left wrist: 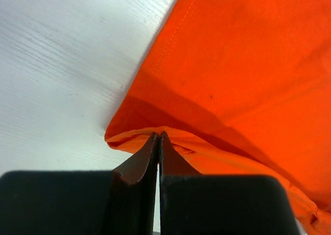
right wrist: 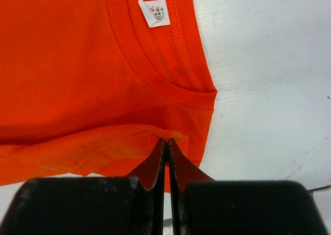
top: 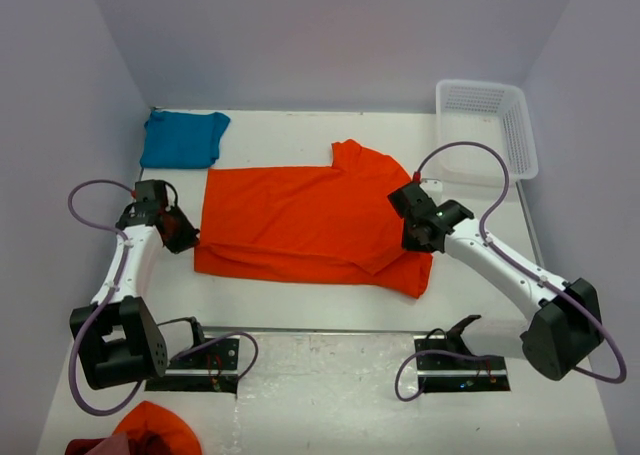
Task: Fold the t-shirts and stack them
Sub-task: Grap the side of the flattened tshirt closest away from the robot with both arms, then fold the flattened tshirt in 1/3 of the way
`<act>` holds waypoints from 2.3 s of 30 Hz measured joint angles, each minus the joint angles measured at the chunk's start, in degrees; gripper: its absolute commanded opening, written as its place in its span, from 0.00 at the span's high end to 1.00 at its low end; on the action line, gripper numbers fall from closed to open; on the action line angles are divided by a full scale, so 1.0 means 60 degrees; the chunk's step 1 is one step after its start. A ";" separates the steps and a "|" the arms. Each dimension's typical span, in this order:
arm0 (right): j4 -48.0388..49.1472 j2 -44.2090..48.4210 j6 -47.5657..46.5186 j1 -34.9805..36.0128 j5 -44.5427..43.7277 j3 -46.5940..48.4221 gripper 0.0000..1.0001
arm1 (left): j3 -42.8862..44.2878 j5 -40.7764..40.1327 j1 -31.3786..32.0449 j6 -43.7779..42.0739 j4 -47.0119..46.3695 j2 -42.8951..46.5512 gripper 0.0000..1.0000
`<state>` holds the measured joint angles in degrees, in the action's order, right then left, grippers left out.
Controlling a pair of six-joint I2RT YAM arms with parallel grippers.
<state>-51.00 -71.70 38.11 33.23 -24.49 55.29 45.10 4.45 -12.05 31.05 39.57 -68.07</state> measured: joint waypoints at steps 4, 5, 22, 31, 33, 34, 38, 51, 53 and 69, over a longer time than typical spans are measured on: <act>0.0135 -0.0306 -0.0109 -0.0127 0.0000 0.0007 1.00 | 0.0000 0.0011 0.0000 0.0000 -0.0160 -0.0226 1.00; 0.0164 -0.0379 -0.0138 -0.0157 0.0000 0.0018 1.00 | 0.0000 0.0015 0.0000 0.0004 -0.0200 -0.0291 1.00; 0.0616 -0.1424 -0.0557 -0.0576 0.0011 0.0605 1.00 | 0.0000 0.0055 0.0000 0.0160 -0.0699 -0.1002 1.00; 0.0856 -0.1807 -0.0688 -0.0841 0.0011 0.0663 1.00 | 0.0000 0.0076 0.0000 0.0168 -0.0973 -0.1421 1.00; 0.0900 -0.1934 -0.0729 -0.0907 0.0011 0.0718 1.00 | 0.0000 0.0087 0.0000 0.0168 -0.1016 -0.1519 1.00; 0.0922 -0.2000 -0.0754 -0.0933 0.0011 0.0747 1.00 | 0.0000 0.0095 0.0000 0.0168 -0.1031 -0.1570 1.00; 0.0987 -0.2237 -0.0845 -0.1005 0.0015 0.0885 1.00 | 0.0004 0.0124 0.0000 0.0168 -0.1104 -0.1705 1.00; 0.1228 -0.2976 -0.1053 -0.1151 0.0102 0.1195 1.00 | 0.0095 0.0310 0.0000 0.0149 -0.1413 -0.2055 1.00; 0.1264 -0.3024 -0.1071 -0.1188 0.0160 0.1195 1.00 | 0.0117 0.0375 -0.0004 0.0142 -0.1453 -0.2131 1.00; 0.1701 -0.4204 -0.1217 -0.1373 0.0364 0.1545 1.00 | 0.0291 -0.0419 -0.0025 0.0222 -0.1410 -0.2011 0.07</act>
<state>-40.80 -96.92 30.81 24.99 -22.31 64.55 46.85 1.93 -12.21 32.38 31.11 -80.14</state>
